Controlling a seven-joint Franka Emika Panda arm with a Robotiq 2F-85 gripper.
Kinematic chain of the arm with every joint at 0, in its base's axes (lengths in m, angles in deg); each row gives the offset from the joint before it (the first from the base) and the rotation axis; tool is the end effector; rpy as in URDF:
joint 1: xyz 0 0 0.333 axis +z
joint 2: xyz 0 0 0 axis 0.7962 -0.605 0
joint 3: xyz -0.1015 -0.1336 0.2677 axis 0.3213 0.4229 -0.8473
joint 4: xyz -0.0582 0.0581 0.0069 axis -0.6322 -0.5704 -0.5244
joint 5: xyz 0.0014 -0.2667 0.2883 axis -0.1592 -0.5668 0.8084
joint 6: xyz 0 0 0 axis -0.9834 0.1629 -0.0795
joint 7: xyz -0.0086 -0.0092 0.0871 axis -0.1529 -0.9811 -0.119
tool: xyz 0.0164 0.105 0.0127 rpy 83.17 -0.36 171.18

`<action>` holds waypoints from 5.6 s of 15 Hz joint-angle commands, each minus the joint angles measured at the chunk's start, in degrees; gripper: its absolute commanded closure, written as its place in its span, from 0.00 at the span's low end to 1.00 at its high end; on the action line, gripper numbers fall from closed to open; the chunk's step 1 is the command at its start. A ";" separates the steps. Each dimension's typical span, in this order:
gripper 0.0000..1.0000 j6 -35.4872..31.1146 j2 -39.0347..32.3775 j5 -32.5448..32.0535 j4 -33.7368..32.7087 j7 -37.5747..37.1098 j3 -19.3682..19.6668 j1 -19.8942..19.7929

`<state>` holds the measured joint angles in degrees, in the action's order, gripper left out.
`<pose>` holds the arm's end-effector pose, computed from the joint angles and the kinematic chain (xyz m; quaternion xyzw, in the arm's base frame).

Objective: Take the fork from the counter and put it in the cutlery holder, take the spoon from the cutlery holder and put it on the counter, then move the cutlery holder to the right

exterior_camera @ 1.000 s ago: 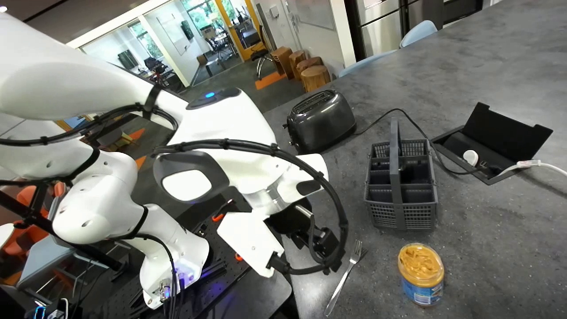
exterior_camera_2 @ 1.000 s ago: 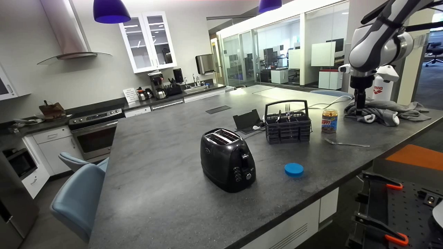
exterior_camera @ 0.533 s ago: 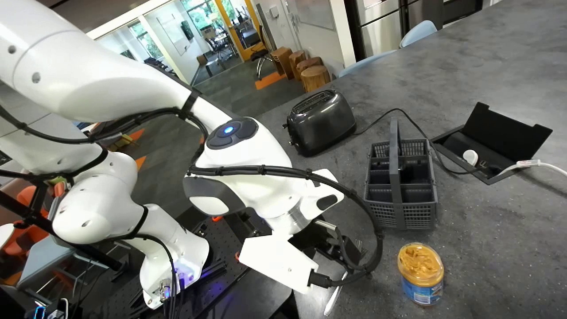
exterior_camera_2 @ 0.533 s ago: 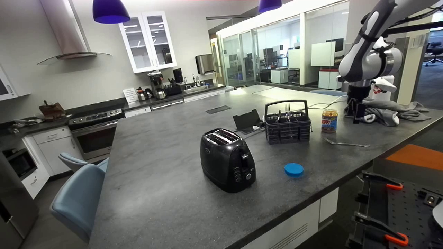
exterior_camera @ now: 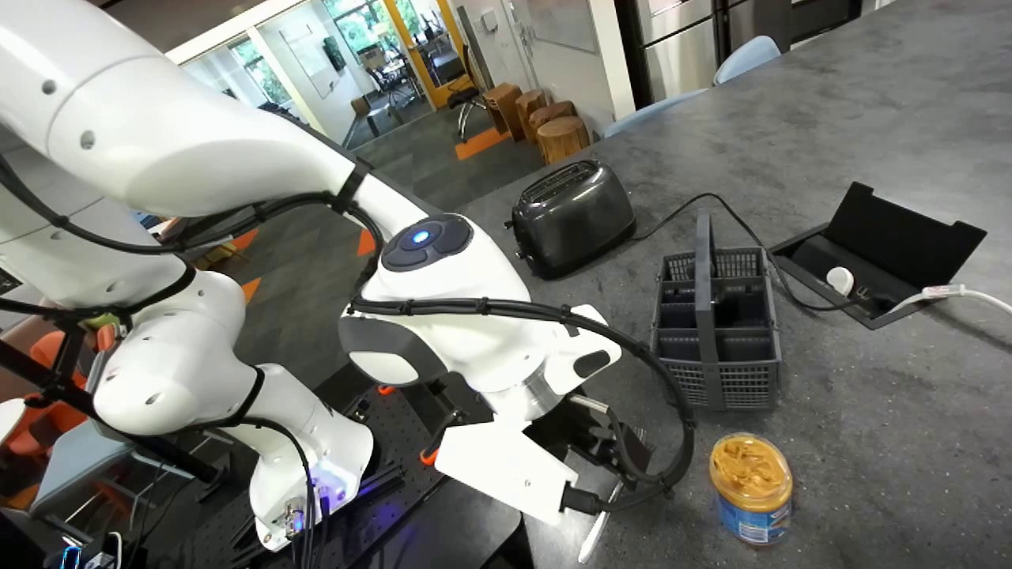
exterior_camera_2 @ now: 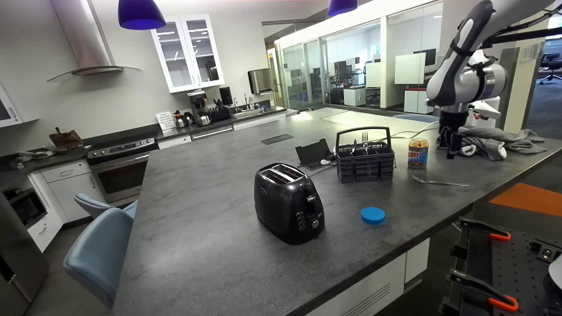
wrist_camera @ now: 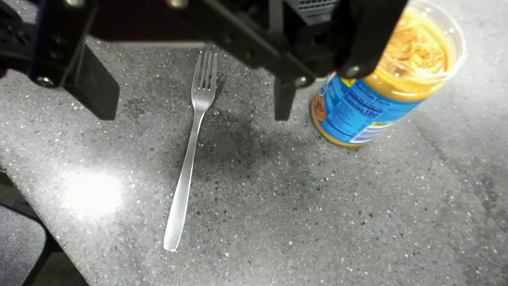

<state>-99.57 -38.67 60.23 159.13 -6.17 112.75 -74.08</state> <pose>0.2744 -0.3796 0.2461 0.9795 0.1863 0.0192 0.0739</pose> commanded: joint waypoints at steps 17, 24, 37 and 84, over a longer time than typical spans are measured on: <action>0.00 -3.99 -12.23 34.52 -4.73 21.31 -10.54 -5.44; 0.00 -4.72 -18.46 33.99 -8.05 19.64 -11.34 -5.24; 0.88 -4.48 -21.37 33.40 -9.71 18.73 -10.67 -4.37; 0.98 24.29 24.82 -11.95 -1.78 -44.63 -18.47 11.56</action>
<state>-78.93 -16.88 49.93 158.46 -44.57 97.00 -62.54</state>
